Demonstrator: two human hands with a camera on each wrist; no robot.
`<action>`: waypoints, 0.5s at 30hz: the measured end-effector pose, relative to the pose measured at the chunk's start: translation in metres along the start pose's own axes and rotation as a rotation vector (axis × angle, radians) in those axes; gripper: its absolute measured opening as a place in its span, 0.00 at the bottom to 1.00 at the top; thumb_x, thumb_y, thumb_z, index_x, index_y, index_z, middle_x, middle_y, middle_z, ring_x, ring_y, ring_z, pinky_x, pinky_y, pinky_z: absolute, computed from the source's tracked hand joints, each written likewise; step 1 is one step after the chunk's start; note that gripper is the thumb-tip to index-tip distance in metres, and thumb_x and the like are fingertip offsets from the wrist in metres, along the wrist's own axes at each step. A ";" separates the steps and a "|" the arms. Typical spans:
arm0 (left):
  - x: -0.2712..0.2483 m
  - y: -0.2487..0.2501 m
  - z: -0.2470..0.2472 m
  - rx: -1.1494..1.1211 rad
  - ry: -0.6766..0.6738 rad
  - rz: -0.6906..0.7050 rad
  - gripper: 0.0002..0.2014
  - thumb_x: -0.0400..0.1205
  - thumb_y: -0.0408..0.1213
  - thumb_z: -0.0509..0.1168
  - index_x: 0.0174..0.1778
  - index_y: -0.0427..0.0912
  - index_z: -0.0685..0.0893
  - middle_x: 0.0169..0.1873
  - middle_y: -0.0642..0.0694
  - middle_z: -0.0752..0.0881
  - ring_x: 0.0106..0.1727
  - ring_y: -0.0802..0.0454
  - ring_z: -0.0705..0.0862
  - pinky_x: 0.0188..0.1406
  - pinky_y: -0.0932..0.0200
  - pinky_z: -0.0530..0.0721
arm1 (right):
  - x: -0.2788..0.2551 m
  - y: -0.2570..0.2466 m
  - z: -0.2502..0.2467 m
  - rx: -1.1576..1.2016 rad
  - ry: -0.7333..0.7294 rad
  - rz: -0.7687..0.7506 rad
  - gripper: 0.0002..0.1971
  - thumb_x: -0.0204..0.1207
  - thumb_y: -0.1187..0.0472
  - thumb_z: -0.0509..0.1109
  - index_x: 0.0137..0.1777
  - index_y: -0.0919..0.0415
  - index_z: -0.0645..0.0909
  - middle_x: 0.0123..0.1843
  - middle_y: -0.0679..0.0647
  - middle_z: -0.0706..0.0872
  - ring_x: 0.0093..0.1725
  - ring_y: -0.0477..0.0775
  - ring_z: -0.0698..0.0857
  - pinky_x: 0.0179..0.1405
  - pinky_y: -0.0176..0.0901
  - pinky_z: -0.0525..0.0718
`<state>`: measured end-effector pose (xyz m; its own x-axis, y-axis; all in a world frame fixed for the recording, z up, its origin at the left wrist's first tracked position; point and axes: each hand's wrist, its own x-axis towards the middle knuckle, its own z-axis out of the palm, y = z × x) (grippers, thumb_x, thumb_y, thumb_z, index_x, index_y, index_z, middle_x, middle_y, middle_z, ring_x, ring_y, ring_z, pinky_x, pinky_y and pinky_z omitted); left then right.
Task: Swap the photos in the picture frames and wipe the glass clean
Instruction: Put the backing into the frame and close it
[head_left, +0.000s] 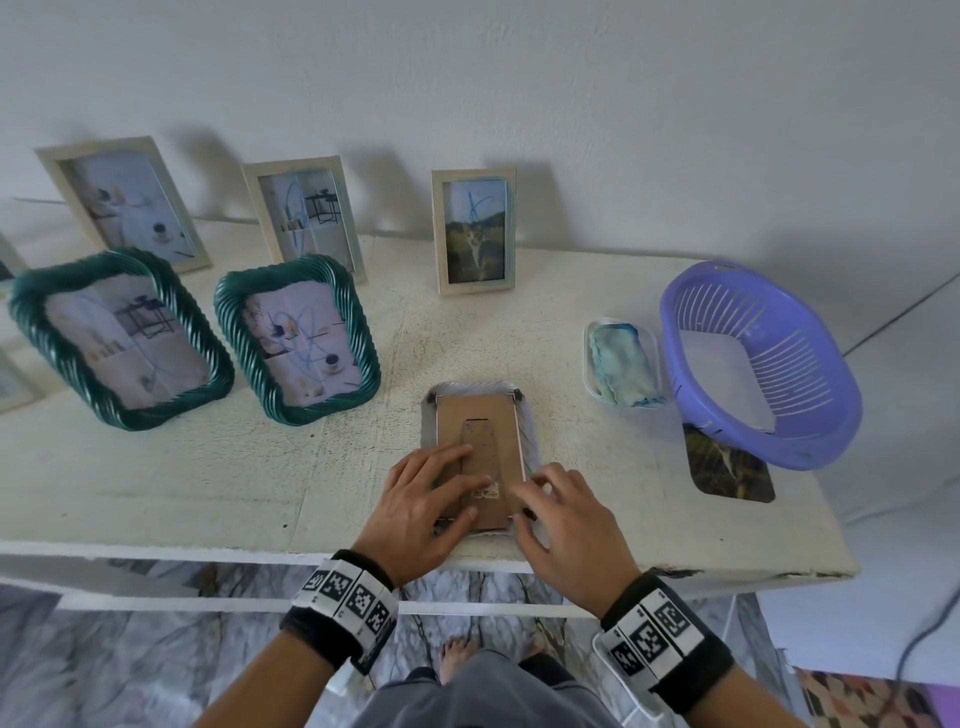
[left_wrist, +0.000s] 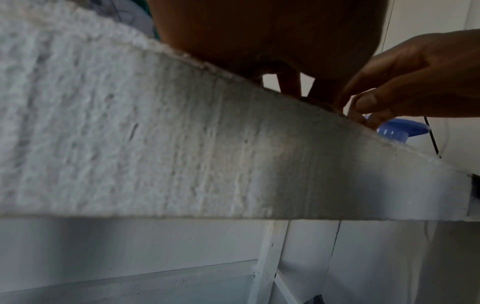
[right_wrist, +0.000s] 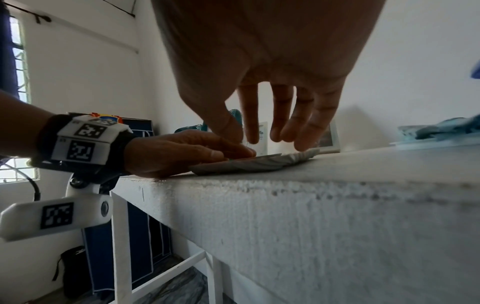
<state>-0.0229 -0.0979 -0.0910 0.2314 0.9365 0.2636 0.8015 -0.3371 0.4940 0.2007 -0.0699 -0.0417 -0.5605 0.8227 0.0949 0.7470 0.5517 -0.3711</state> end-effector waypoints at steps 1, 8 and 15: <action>0.001 0.001 0.000 -0.004 -0.001 -0.004 0.17 0.83 0.53 0.61 0.67 0.57 0.82 0.76 0.52 0.74 0.78 0.51 0.70 0.77 0.46 0.65 | 0.002 -0.002 0.000 -0.012 -0.017 -0.036 0.13 0.78 0.52 0.62 0.59 0.51 0.81 0.52 0.49 0.76 0.46 0.49 0.75 0.34 0.35 0.77; -0.006 0.001 -0.013 -0.094 0.129 -0.102 0.15 0.82 0.44 0.62 0.63 0.45 0.83 0.68 0.48 0.80 0.68 0.51 0.78 0.66 0.49 0.80 | 0.005 -0.003 0.005 0.005 -0.056 -0.048 0.16 0.77 0.54 0.59 0.57 0.54 0.86 0.51 0.49 0.79 0.45 0.50 0.75 0.36 0.38 0.79; -0.040 -0.003 -0.021 -0.033 0.154 -0.143 0.10 0.78 0.50 0.68 0.47 0.49 0.87 0.54 0.54 0.80 0.52 0.56 0.80 0.50 0.54 0.84 | 0.004 -0.003 0.008 0.029 -0.048 -0.045 0.14 0.76 0.57 0.63 0.58 0.55 0.85 0.52 0.49 0.78 0.45 0.50 0.76 0.36 0.32 0.74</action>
<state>-0.0458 -0.1363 -0.0855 0.0270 0.9499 0.3113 0.8012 -0.2068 0.5615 0.1933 -0.0697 -0.0478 -0.6105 0.7891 0.0680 0.7103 0.5835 -0.3937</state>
